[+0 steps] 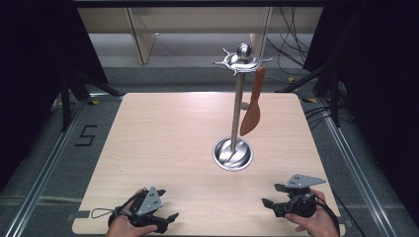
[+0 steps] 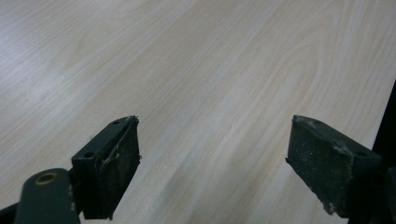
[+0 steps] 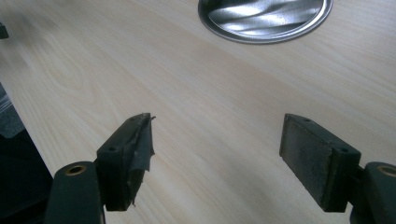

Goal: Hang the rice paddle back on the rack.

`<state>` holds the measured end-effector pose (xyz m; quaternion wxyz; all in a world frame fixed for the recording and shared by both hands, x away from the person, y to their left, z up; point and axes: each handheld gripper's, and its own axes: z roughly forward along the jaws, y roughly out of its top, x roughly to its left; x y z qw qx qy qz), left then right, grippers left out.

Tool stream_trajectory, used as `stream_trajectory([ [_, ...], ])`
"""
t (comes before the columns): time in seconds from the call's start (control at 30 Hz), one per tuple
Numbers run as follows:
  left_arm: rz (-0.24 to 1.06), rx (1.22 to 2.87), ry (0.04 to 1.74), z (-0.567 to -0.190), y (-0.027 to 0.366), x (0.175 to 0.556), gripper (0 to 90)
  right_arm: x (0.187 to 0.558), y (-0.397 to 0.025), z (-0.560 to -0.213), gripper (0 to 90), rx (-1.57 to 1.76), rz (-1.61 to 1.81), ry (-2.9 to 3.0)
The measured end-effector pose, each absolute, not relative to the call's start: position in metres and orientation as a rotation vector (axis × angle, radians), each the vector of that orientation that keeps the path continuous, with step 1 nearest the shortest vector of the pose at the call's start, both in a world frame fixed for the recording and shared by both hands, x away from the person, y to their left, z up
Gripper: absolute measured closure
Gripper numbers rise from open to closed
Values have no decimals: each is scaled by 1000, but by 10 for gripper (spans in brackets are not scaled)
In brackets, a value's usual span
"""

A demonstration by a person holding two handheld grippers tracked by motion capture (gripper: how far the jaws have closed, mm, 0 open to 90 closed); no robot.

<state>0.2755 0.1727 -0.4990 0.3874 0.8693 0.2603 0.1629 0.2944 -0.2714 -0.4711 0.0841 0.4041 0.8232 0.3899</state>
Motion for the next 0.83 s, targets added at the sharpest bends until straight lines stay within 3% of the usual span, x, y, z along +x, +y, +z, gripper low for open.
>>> stream_trajectory([
  [0.83, 406, 2214, 663, -499, 173, 276, 162, 292, -276, -475, 265, 1166, 1172, 2485],
])
